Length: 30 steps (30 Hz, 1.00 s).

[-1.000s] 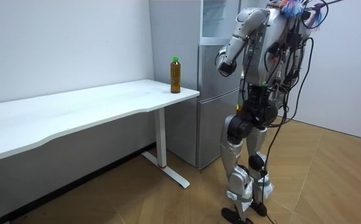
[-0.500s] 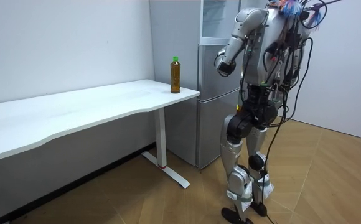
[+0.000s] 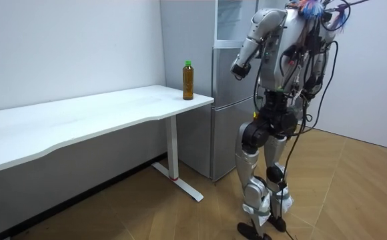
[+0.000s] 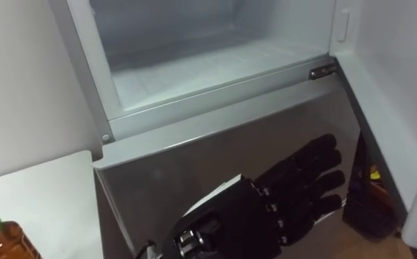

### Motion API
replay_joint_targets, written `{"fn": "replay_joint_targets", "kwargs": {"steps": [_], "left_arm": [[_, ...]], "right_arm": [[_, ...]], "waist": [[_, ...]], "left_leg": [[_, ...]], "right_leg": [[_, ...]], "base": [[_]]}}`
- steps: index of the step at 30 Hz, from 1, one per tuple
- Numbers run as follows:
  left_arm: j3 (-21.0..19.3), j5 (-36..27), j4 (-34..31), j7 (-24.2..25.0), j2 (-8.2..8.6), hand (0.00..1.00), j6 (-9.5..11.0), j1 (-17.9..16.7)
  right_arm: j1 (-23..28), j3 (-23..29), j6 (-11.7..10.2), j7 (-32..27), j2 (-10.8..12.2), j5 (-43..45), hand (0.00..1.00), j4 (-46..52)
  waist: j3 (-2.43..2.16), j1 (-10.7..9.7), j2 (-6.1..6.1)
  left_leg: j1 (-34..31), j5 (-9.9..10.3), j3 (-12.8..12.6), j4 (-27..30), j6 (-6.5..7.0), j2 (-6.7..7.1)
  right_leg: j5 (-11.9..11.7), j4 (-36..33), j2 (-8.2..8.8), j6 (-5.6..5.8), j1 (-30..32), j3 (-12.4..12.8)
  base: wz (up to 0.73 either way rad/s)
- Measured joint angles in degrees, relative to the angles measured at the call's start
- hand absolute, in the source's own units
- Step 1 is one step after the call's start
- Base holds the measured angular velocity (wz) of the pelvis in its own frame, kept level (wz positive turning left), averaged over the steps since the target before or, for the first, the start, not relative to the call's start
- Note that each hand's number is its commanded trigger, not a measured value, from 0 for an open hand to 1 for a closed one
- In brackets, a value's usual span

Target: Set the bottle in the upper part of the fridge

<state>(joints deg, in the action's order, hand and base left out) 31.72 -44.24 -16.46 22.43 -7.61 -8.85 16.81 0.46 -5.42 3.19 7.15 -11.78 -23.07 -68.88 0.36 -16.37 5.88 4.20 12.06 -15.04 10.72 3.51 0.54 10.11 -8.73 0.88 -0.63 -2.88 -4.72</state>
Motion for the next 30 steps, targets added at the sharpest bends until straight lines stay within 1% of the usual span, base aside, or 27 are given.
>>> {"fn": "replay_joint_targets", "kwargs": {"steps": [1,4,6,7,10,12,14,16,20,21,23,25,29,30], "left_arm": [[0.0,0.0,0.0,0.3,0.08,0.0,0.0,0.1],[0.1,-0.1,0.0,0.5,-0.09,0.0,-0.1,1.1],[0.1,-0.1,0.0,0.5,-0.03,0.0,-0.5,1.6],[0.1,-0.1,0.0,0.5,0.0,0.0,-0.7,2.1],[0.0,0.0,0.0,0.4,0.0,0.0,-1.1,3.8],[0.0,0.0,0.3,0.2,-0.02,0.0,-1.2,4.4],[0.0,0.0,0.3,0.2,-0.02,0.0,-1.5,5.1],[-0.2,0.0,0.3,-0.1,-0.13,0.0,-2.3,6.4],[-0.1,0.0,0.3,-1.0,-0.13,0.0,-3.1,8.0],[-0.1,0.0,0.3,-1.2,-0.14,0.0,-3.6,8.8],[-0.1,0.0,0.3,-1.7,-0.17,0.0,-4.0,9.8],[0.0,0.0,0.3,-2.2,-0.43,0.0,-4.9,11.6],[0.0,0.6,0.3,-2.3,-0.57,0.0,-5.1,13.1],[0.2,2.4,0.3,-2.3,-0.4,0.0,-5.1,13.6]], "right_arm": [[-0.1,0.1,0.0,0.0,0.0,-0.1,0.0,0.1],[-0.1,0.1,0.0,-0.2,-0.1,-1.6,0.0,0.1],[0.0,0.1,0.1,-0.3,-0.2,-1.9,0.0,0.1],[0.0,0.1,0.1,-0.4,-0.4,-1.9,0.0,0.1],[0.1,0.3,0.1,-0.8,-0.8,-1.8,0.0,0.1],[0.3,0.5,0.2,-0.7,-1.0,-1.7,0.0,-0.1],[0.5,0.6,0.2,-0.7,-1.2,-1.6,0.0,-0.1],[0.8,0.6,0.2,-0.8,-1.4,-1.6,0.0,-0.1],[0.8,1.0,0.3,-0.9,-1.4,-1.5,0.0,-0.1],[0.8,1.4,0.5,-1.2,-1.5,-1.5,0.0,-0.3],[0.9,2.2,0.6,-1.6,-1.5,-1.6,0.0,-0.3],[0.8,2.2,0.6,-2.4,-1.7,-1.7,0.0,-0.2],[0.7,2.2,0.6,-2.6,-1.7,-1.7,0.0,-0.2],[0.6,2.2,0.6,-2.6,-1.7,-1.7,0.0,-0.3]], "waist": [[0.03,-1.0,0.13],[0.06,-2.0,0.16],[0.06,-2.3,0.15],[0.06,-2.3,0.15],[0.06,-2.3,0.15],[0.07,-2.3,0.15],[0.08,-2.5,0.12],[0.1,-2.5,0.09],[0.1,-2.6,0.09],[0.1,-2.6,0.1],[0.09,-2.5,0.11],[0.03,-2.5,0.19],[-0.13,-2.6,0.43],[-0.21,-2.7,0.54]], "left_leg": [[0.1,0.0,-0.2,-0.1,0.0,0.0],[0.4,0.0,-0.7,-0.4,-0.01,-0.06],[0.4,0.0,-0.8,-0.5,-0.01,-0.05],[0.5,0.0,-1.1,-0.5,-0.01,-0.05],[0.5,0.0,-2.3,-0.6,-0.01,-0.2],[0.6,0.0,-2.9,-0.7,-0.01,-0.3],[0.7,0.0,-3.8,-0.9,-0.01,-0.41],[0.9,0.0,-3.9,-1.1,-0.02,-0.51],[0.8,0.0,-4.0,-1.2,-0.03,-0.74],[0.8,0.0,-4.0,-1.2,-0.04,-0.77],[0.8,0.0,-4.0,-1.2,-0.07,-0.8],[0.8,0.0,-4.0,-1.2,-0.08,-0.83],[0.8,0.0,-4.3,-1.1,-0.08,-0.85],[0.8,0.0,-4.6,-1.1,-0.08,-0.89]], "right_leg": [[0.0,0.0,0.02,-0.01,0.0,0.0],[0.0,0.0,-0.02,-0.03,-0.1,0.2],[0.0,-0.1,-0.08,-0.01,0.1,0.5],[0.0,-0.1,-0.15,0.02,0.2,1.3],[-0.3,-0.1,-0.29,-0.01,0.7,2.1],[-0.5,-0.1,-0.51,-0.04,1.0,3.0],[-0.5,-0.1,-0.81,-0.07,1.2,3.4],[-0.6,-0.2,-0.99,-0.17,1.3,4.0],[-0.7,-0.1,-1.2,-0.38,1.8,4.8],[-0.8,-0.1,-1.27,-0.42,1.8,5.0],[-0.8,-0.1,-1.36,-0.46,1.9,5.5],[-0.8,0.0,-1.47,-0.53,2.0,5.9],[-0.9,0.0,-1.5,-0.59,2.0,6.2],[-0.9,0.0,-1.51,-0.63,2.0,6.2]], "base": [[-0.11],[-0.06],[-0.07],[-0.14],[-0.21],[-0.24],[-0.18],[-0.14],[-0.13],[-0.06],[-0.09],[-0.12],[-0.07],[-0.04]]}}
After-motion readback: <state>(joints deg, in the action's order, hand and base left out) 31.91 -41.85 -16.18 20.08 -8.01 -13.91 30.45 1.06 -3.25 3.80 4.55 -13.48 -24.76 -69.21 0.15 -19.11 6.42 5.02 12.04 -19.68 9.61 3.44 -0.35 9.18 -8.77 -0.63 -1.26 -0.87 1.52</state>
